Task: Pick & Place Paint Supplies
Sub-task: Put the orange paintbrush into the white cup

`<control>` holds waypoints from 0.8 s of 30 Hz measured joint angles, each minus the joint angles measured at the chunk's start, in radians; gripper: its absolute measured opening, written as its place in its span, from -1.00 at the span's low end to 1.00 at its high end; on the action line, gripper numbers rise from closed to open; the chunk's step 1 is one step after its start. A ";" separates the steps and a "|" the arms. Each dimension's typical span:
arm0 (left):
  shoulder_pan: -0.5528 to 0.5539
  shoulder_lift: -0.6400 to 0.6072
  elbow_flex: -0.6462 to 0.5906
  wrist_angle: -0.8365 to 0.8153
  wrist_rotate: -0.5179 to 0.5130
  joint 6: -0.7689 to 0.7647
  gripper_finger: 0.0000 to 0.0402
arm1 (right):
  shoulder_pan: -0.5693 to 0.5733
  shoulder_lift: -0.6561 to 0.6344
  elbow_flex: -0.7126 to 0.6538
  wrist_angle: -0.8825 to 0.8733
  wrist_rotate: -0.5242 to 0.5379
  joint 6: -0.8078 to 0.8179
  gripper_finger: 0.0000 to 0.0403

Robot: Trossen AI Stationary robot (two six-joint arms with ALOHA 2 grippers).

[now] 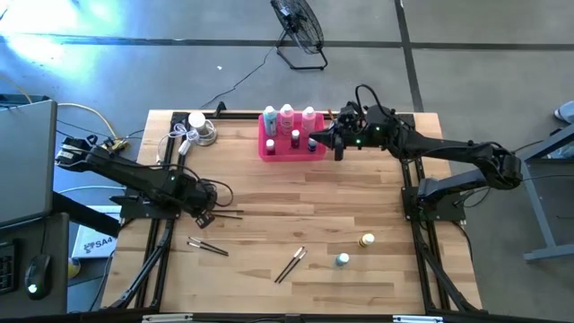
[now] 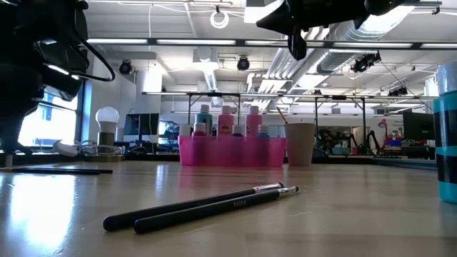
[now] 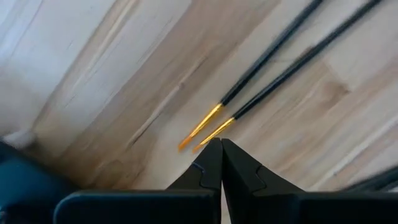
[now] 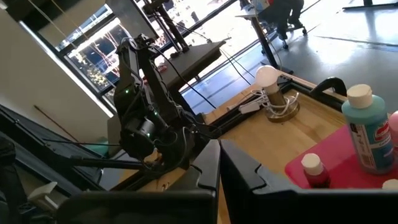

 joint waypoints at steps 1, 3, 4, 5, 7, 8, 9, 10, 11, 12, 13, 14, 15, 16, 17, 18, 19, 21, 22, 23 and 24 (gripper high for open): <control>0.000 0.000 -0.002 0.002 0.000 -0.014 -1.00 | 0.000 0.000 0.000 -0.005 0.000 0.000 -0.98; 0.000 0.000 -0.007 0.012 -0.002 -0.035 -1.00 | 0.000 0.000 0.000 -0.011 0.000 0.001 -0.98; 0.000 0.000 -0.007 0.015 -0.010 -0.047 -1.00 | 0.000 0.000 0.000 -0.011 0.000 0.002 -0.98; 0.000 0.000 -0.007 0.016 -0.022 -0.063 -1.00 | 0.000 0.000 0.000 -0.011 0.000 0.002 -0.98; 0.000 0.000 -0.007 0.018 -0.032 -0.087 -1.00 | 0.000 0.000 0.000 -0.011 0.000 0.002 -0.98; 0.000 0.000 -0.007 0.018 -0.033 -0.095 -1.00 | 0.000 0.000 0.000 -0.011 0.000 0.002 -0.98; 0.000 0.000 -0.007 0.018 -0.033 -0.098 -1.00 | 0.000 0.000 0.000 -0.011 0.000 0.000 -0.98; 0.000 0.000 -0.007 0.018 -0.033 -0.100 -1.00 | 0.000 0.000 0.000 -0.011 0.000 -0.006 -0.98; 0.000 0.000 -0.007 0.018 -0.033 -0.101 -1.00 | 0.000 0.000 0.000 -0.011 0.000 -0.014 -0.98; 0.000 0.000 -0.007 0.018 -0.033 -0.105 -1.00 | 0.000 0.000 0.000 -0.011 0.000 -0.020 -0.98; 0.000 0.000 -0.007 0.019 -0.033 -0.110 -1.00 | 0.000 0.000 0.000 -0.011 0.000 -0.022 -0.98; 0.000 0.000 -0.007 0.020 -0.033 -0.118 -1.00 | 0.000 0.000 0.000 -0.011 0.000 -0.023 -0.98; 0.000 0.000 -0.007 0.020 -0.032 -0.122 -1.00 | 0.000 0.000 0.000 -0.011 0.000 -0.023 -0.98; 0.000 0.000 -0.007 0.021 -0.026 -0.123 -1.00 | 0.000 0.000 0.000 -0.011 0.000 -0.023 -0.98; 0.000 0.000 -0.007 0.022 -0.022 -0.125 -1.00 | 0.000 0.000 0.000 -0.011 0.000 -0.024 -0.98; 0.000 0.000 -0.007 0.024 -0.020 -0.127 -1.00 | 0.000 0.000 0.000 -0.011 0.000 -0.024 -0.98; 0.000 0.000 -0.007 0.026 -0.020 -0.130 -1.00 | 0.000 0.000 0.000 -0.011 0.000 -0.024 -0.98; 0.000 0.008 -0.007 0.041 -0.020 -0.131 -1.00 | 0.000 0.000 0.000 -0.011 0.000 -0.024 -0.98; 0.000 0.014 -0.007 0.058 -0.020 -0.131 -1.00 | 0.000 0.000 0.000 -0.011 0.000 -0.024 -0.98; 0.000 0.022 -0.007 0.074 -0.021 -0.130 -1.00 | 0.000 0.000 0.000 -0.011 0.000 -0.024 -0.98; 0.000 0.034 -0.007 0.091 -0.021 -0.129 -1.00 | 0.000 0.000 0.000 -0.011 0.000 -0.024 -0.98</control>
